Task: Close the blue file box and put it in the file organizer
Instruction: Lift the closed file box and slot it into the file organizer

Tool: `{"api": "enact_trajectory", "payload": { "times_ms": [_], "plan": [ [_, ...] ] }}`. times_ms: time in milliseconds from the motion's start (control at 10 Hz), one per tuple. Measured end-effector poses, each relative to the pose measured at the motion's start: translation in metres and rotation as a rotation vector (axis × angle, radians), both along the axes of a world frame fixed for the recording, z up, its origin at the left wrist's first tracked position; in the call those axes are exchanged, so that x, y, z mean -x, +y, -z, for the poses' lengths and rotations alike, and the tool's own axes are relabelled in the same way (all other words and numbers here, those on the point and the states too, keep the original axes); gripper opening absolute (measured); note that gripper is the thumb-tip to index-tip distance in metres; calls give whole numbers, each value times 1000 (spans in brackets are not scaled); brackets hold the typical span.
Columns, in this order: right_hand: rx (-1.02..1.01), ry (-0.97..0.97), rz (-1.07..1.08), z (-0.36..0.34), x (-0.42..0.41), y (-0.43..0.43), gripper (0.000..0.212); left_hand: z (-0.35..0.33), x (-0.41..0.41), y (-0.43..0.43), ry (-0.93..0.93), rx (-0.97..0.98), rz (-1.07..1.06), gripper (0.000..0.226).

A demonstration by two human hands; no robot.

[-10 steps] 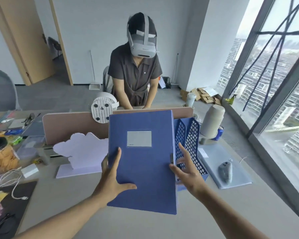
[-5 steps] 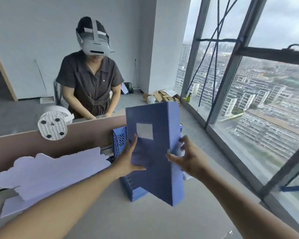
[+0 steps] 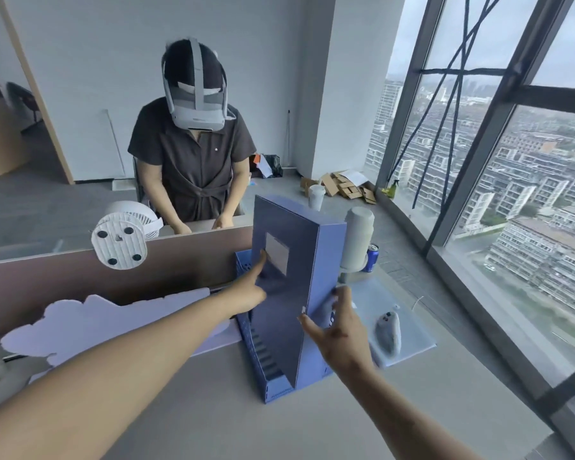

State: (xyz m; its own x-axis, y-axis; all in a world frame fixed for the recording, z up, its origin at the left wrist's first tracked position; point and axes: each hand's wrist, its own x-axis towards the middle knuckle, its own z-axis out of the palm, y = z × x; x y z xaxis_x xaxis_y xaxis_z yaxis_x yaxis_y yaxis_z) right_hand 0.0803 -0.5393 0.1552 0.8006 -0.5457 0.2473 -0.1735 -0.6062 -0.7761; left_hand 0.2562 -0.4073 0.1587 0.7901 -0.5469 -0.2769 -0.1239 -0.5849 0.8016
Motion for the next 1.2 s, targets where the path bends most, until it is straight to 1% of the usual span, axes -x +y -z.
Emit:
{"api": "enact_trajectory", "payload": {
  "times_ms": [100,200,300,400,500,600,700,800,900,1000,1100,1200],
  "plan": [
    [-55,-14,-38,16,-18,6,45,4,-10,2,111,77,-77,99],
    [-112,-10,-38,36,-30,9,44,9,-17,1,160,116,-105,98],
    [-180,30,-32,64,-43,14,46,21,-26,1,246,183,-178,92],
    [-198,46,-31,78,-50,16,47,25,-28,1,264,195,-184,88],
    [-259,72,-23,99,-51,20,45,33,-25,3,280,188,-178,81],
    [-275,139,-12,121,-47,26,46,47,-17,8,297,161,-176,79],
    [-266,149,-42,132,-43,28,45,53,-9,13,316,139,-166,80],
    [-204,199,-55,140,-42,27,47,57,2,15,323,93,-122,85],
    [-174,236,-57,137,-43,25,57,59,8,18,290,82,-104,86],
    [-129,256,-72,131,-39,20,57,61,18,25,192,47,-34,86],
    [-242,142,-120,116,-21,13,56,60,38,39,102,16,-3,78],
    [-316,-40,-115,97,-11,-2,67,56,54,52,-10,48,-66,69]
  ]
}}
